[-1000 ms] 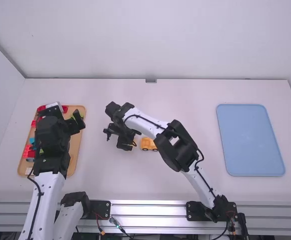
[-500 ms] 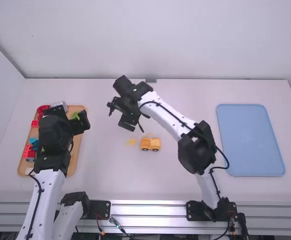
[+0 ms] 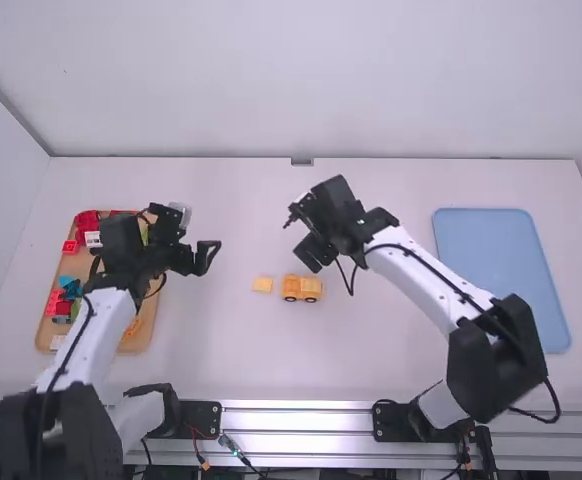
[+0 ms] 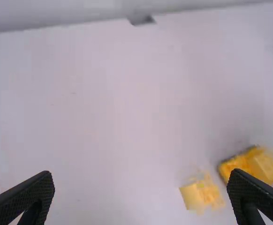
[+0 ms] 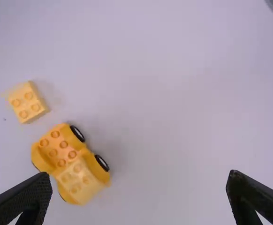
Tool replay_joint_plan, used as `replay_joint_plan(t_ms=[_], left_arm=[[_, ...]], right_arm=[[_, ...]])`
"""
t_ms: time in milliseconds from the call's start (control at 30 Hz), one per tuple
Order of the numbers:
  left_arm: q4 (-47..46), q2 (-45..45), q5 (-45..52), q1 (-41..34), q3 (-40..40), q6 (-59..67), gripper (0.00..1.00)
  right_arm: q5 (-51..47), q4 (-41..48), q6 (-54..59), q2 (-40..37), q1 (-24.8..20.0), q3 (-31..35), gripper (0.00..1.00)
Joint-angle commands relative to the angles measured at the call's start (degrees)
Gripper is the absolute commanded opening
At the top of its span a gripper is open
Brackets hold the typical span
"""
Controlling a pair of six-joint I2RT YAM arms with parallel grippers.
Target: Assemble lego blocks to make yellow taxi
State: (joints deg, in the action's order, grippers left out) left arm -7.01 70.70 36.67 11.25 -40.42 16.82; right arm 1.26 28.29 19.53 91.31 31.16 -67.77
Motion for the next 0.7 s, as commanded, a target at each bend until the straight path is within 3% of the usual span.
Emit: replay_joint_plan(t_ms=[0,200,267,400,500,667], left_arm=[[-4.22,5.38,10.58,-1.31,-6.23,16.83,0.99],[-16.87,16.85,16.44,-7.28,-14.05,48.06,0.99],[-17.16,19.56,16.44,-9.05,-14.71,53.51,0.99],[-15.5,24.96,16.46,-13.2,-14.62,61.37,0.99],[-14.23,28.52,16.24,-16.24,-14.62,64.28,0.99],[-9.73,33.51,10.54,-19.12,-14.62,62.23,0.99]], right_arm=[[2.6,-3.37,-1.7,-5.53,-2.36,6.12,0.99],[14.53,-15.19,4.42,-8.96,-7.13,17.07,0.99],[20.09,-17.55,7.08,-8.81,-8.7,19.3,0.99],[34.03,-20.41,18.38,-8.52,-12.02,23.82,0.99],[39.04,-23.23,24.17,-8.0,-13.73,26.71,0.99],[40.63,-33.64,22.73,-7.72,-15.58,32.48,0.99]])
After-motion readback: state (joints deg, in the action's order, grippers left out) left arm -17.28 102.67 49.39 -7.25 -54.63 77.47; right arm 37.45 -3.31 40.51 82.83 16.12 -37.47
